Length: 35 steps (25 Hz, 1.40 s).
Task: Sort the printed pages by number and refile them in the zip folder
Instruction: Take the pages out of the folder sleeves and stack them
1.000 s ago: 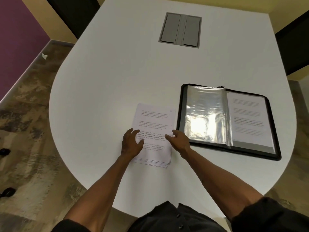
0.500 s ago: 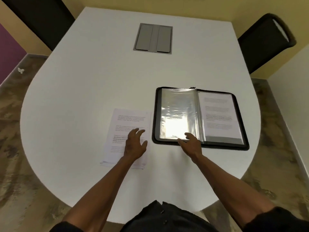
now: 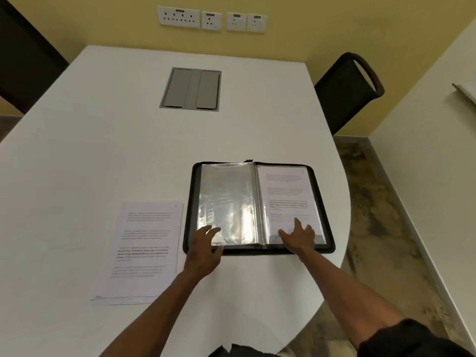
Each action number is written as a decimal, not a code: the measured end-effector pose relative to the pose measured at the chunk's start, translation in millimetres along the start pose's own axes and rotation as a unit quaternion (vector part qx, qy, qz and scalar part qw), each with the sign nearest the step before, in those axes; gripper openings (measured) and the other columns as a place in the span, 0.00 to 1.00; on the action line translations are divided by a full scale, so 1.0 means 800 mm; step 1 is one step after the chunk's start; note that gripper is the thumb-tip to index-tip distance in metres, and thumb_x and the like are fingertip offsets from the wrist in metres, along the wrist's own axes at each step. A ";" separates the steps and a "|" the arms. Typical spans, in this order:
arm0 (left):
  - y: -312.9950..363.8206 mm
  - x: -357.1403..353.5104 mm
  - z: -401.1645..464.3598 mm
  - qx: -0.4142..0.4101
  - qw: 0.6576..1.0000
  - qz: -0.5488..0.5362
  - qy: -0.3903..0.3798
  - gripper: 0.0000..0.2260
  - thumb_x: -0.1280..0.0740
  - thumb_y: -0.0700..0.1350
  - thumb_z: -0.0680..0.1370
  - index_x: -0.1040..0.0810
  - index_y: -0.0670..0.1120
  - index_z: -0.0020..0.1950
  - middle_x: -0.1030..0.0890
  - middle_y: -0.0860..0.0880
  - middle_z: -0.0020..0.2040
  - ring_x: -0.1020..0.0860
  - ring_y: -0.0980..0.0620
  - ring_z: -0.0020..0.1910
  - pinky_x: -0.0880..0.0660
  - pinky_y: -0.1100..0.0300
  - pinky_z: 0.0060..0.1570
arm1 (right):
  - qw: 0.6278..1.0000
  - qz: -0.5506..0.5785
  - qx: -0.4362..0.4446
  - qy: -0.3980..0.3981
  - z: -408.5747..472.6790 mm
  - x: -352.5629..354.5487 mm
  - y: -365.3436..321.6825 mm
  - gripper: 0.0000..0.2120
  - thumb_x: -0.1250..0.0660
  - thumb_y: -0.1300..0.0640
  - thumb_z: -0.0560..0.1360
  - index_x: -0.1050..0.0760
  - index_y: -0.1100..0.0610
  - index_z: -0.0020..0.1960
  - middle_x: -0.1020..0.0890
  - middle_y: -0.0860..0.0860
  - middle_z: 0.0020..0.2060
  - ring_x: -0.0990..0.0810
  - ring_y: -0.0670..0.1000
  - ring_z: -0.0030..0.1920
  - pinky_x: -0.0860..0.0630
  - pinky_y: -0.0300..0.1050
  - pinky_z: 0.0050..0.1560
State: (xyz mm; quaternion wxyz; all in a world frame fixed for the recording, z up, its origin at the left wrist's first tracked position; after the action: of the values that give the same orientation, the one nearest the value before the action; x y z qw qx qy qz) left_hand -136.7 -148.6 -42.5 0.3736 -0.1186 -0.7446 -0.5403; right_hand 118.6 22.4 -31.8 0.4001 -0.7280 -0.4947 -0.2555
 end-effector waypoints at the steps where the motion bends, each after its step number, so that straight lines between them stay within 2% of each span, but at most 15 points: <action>1: 0.006 -0.004 0.007 0.000 1.000 0.005 -0.002 0.23 0.28 0.45 0.76 0.26 0.51 0.71 0.30 0.49 0.73 0.36 0.49 0.74 0.40 0.60 0.70 | 1.000 -0.023 0.000 -0.012 0.008 0.002 0.001 0.42 0.37 0.36 0.78 0.54 0.49 0.82 0.51 0.63 0.79 0.55 0.64 0.80 0.46 0.62 0.77; 4: 0.017 -0.012 0.026 0.005 1.000 0.004 -0.017 0.24 0.29 0.45 0.76 0.28 0.50 0.72 0.30 0.48 0.73 0.35 0.49 0.74 0.41 0.62 0.69 | 0.997 -0.069 0.013 -0.045 0.027 0.002 0.005 0.41 0.41 0.34 0.79 0.60 0.45 0.81 0.60 0.64 0.79 0.62 0.64 0.80 0.53 0.63 0.78; 8: 0.036 -0.026 0.045 0.016 1.000 0.006 -0.026 0.24 0.30 0.46 0.78 0.30 0.49 0.74 0.31 0.48 0.74 0.37 0.49 0.74 0.41 0.60 0.71 | 0.990 -0.113 0.047 -0.072 0.047 -0.008 0.012 0.38 0.45 0.33 0.80 0.60 0.44 0.81 0.56 0.64 0.80 0.62 0.65 0.79 0.54 0.62 0.77; 12: 0.057 -0.051 0.057 0.010 0.999 0.015 -0.028 0.24 0.30 0.46 0.78 0.30 0.48 0.73 0.30 0.47 0.73 0.36 0.48 0.74 0.43 0.61 0.70 | 0.996 -0.088 0.017 -0.023 0.056 -0.013 0.027 0.39 0.44 0.33 0.79 0.59 0.44 0.81 0.63 0.68 0.78 0.66 0.66 0.78 0.59 0.62 0.77; 14: 0.067 -0.064 0.059 0.013 0.999 0.021 -0.029 0.24 0.30 0.46 0.78 0.29 0.49 0.73 0.29 0.47 0.72 0.36 0.49 0.74 0.43 0.63 0.69 | 0.996 -0.080 -0.005 -0.039 0.056 -0.019 0.034 0.40 0.44 0.32 0.79 0.61 0.44 0.81 0.64 0.70 0.76 0.67 0.67 0.77 0.61 0.64 0.77; 16: 0.079 -0.080 0.061 0.013 0.999 0.022 -0.030 0.24 0.30 0.45 0.77 0.29 0.49 0.73 0.29 0.48 0.72 0.36 0.49 0.74 0.43 0.63 0.68 | 0.996 -0.078 0.014 -0.048 0.059 -0.021 0.038 0.39 0.45 0.34 0.79 0.61 0.45 0.81 0.64 0.69 0.77 0.68 0.67 0.78 0.61 0.64 0.77; 20: 0.101 -0.108 0.064 0.013 0.999 0.016 -0.030 0.24 0.29 0.47 0.77 0.29 0.49 0.72 0.29 0.47 0.72 0.36 0.48 0.74 0.42 0.62 0.69 | 0.992 -0.079 0.098 -0.026 0.058 -0.016 0.035 0.35 0.48 0.39 0.82 0.58 0.50 0.82 0.57 0.60 0.81 0.66 0.65 0.78 0.61 0.61 0.78; 22: 0.111 -0.119 0.065 0.006 0.999 0.021 -0.037 0.27 0.27 0.48 0.76 0.30 0.51 0.74 0.31 0.47 0.73 0.37 0.49 0.74 0.40 0.59 0.72 | 0.986 -0.053 0.155 -0.027 0.055 -0.019 0.027 0.33 0.49 0.43 0.84 0.59 0.50 0.82 0.47 0.56 0.81 0.64 0.64 0.79 0.59 0.59 0.78; 24: 0.122 -0.129 0.066 -0.023 0.997 0.052 -0.047 0.33 0.26 0.50 0.74 0.35 0.53 0.77 0.37 0.46 0.77 0.40 0.48 0.76 0.39 0.56 0.73 | 0.974 -0.008 0.219 -0.064 0.050 -0.023 0.018 0.31 0.48 0.48 0.85 0.61 0.50 0.82 0.36 0.55 0.78 0.62 0.62 0.80 0.59 0.55 0.79; 26: 0.132 -0.137 0.065 -0.077 0.990 0.113 -0.042 0.36 0.26 0.50 0.73 0.37 0.55 0.78 0.44 0.43 0.80 0.44 0.45 0.79 0.39 0.53 0.71 | 0.946 0.033 0.287 -0.147 0.041 -0.028 0.010 0.31 0.47 0.54 0.85 0.60 0.50 0.81 0.32 0.53 0.76 0.55 0.56 0.81 0.58 0.48 0.78; 28: 0.129 -0.146 0.062 -0.111 0.973 0.198 -0.040 0.32 0.25 0.50 0.71 0.30 0.55 0.74 0.47 0.41 0.81 0.46 0.40 0.79 0.35 0.45 0.68 | 0.929 0.076 0.313 -0.183 0.037 -0.028 0.007 0.31 0.45 0.60 0.84 0.54 0.51 0.82 0.30 0.53 0.75 0.42 0.49 0.78 0.50 0.42 0.77; 30: 0.113 -0.150 0.060 -0.076 0.960 0.266 -0.032 0.23 0.23 0.50 0.68 0.19 0.52 0.63 0.48 0.40 0.80 0.45 0.36 0.78 0.31 0.36 0.65 | 0.946 0.123 0.275 -0.121 0.043 -0.016 0.016 0.29 0.42 0.60 0.82 0.45 0.52 0.81 0.30 0.55 0.75 0.34 0.53 0.76 0.40 0.46 0.76; 31: 0.102 -0.148 0.059 -0.047 0.957 0.285 -0.023 0.21 0.23 0.50 0.67 0.18 0.49 0.59 0.47 0.39 0.80 0.45 0.35 0.78 0.32 0.34 0.65 | 0.959 0.122 0.243 -0.076 0.049 -0.009 0.023 0.28 0.41 0.58 0.82 0.43 0.53 0.80 0.33 0.56 0.76 0.36 0.55 0.77 0.40 0.49 0.76; 33: 0.087 -0.143 0.057 0.004 0.955 0.298 -0.009 0.25 0.24 0.52 0.68 0.21 0.45 0.63 0.47 0.36 0.80 0.46 0.33 0.78 0.35 0.32 0.66 | 0.985 0.073 0.155 -0.012 0.063 0.003 0.051 0.29 0.40 0.52 0.82 0.43 0.55 0.80 0.43 0.57 0.80 0.46 0.57 0.80 0.46 0.51 0.79; 35: 0.080 -0.132 0.056 0.077 0.951 0.298 -0.018 0.33 0.29 0.57 0.73 0.30 0.40 0.73 0.53 0.36 0.80 0.50 0.33 0.78 0.40 0.35 0.71 | 0.997 0.032 0.068 0.024 0.073 0.018 0.080 0.32 0.39 0.47 0.81 0.45 0.55 0.80 0.49 0.60 0.80 0.51 0.60 0.80 0.48 0.54 0.78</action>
State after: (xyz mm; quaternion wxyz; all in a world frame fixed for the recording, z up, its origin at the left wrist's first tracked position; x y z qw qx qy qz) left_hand -45.8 -59.5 -75.2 0.5124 -0.3152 -0.7213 -0.3432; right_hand 181.6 66.6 -74.1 0.4682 -0.7084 -0.4773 -0.2260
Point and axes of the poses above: each hand's wrist, its own z-axis towards the middle knuckle, its own x-axis out of the back of the hand, y = z × x, the point moved 4 cm from there along z, towards the middle knuckle
